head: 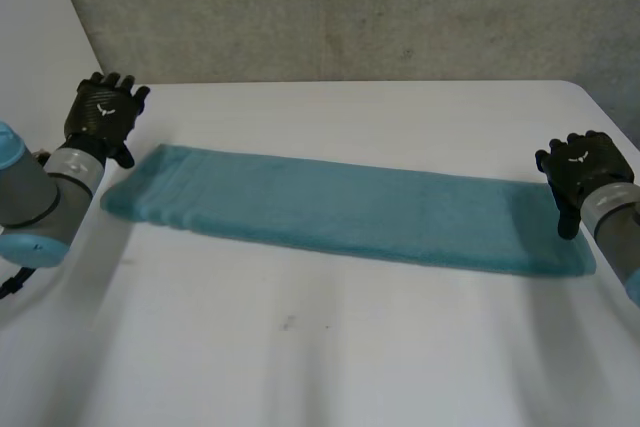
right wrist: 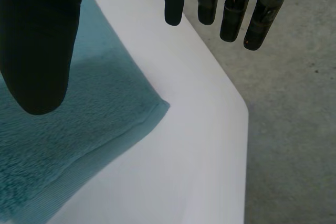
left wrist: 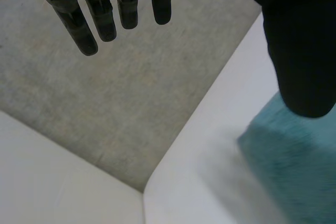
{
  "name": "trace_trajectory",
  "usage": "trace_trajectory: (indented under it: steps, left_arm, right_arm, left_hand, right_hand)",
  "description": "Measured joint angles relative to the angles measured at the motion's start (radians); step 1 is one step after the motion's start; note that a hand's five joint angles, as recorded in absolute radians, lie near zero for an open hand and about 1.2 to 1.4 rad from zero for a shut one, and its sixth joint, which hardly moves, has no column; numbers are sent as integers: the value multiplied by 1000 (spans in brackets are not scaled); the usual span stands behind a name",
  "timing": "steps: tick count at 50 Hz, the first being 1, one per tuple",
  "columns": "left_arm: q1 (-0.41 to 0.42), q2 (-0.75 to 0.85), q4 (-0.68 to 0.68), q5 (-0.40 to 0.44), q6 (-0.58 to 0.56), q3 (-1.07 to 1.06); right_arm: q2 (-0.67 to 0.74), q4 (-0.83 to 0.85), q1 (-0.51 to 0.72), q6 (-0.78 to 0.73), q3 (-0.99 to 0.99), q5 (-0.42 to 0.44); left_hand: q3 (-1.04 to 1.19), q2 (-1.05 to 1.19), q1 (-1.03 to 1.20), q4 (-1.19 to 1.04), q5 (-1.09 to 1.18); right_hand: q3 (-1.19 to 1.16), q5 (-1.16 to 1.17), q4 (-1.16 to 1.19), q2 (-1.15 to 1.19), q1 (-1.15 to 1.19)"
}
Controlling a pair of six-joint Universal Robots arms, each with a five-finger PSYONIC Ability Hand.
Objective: Fold the laundry
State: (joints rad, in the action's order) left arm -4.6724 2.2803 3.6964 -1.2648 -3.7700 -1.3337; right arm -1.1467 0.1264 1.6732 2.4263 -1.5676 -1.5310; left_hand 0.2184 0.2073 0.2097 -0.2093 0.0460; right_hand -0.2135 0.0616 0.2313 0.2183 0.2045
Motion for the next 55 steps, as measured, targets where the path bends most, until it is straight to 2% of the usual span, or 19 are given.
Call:
trace_trajectory:
  steps: [8, 12, 13, 17, 21, 35, 55]
  left_arm:
    - [1, -139, -9, 18, 0, -154]
    - [-8, -195, -10, 17, 3, -210]
    - [-8, -195, -10, 17, 3, -210]
    - [-8, -261, -14, 15, 11, -290]
    - [11, -312, -27, 14, 45, -351]
    - [96, -389, -123, 7, 263, -417]
    - [93, -383, -138, 8, 276, -417]
  right_arm:
    - [-45, -57, -100, 47, -57, 119]
    - [-61, -93, -168, 120, -78, 227]
    - [-61, -93, -168, 120, -78, 227]
    - [-66, -112, -239, 202, -103, 368]
    - [-64, -112, -263, 237, -116, 433]
    - [2, -109, -278, 234, -122, 442]
    - [81, -99, -285, 177, -119, 417]
  left_hand:
    - [0, 0, 0, 0, 0]
    - [0, 0, 0, 0, 0]
    - [0, 0, 0, 0, 0]
    - [0, 0, 0, 0, 0]
    - [0, 0, 0, 0, 0]
    - [0, 0, 0, 0, 0]
    - [0, 0, 0, 0, 0]
  right_hand:
    - [0, 0, 0, 0, 0]
    - [0, 0, 0, 0, 0]
    - [0, 0, 0, 0, 0]
    - [-101, 77, 84, 96, 63]
    - [-181, 144, 161, 167, 131]
    - [-333, 287, 313, 328, 259]
    - [-402, 349, 378, 395, 320]
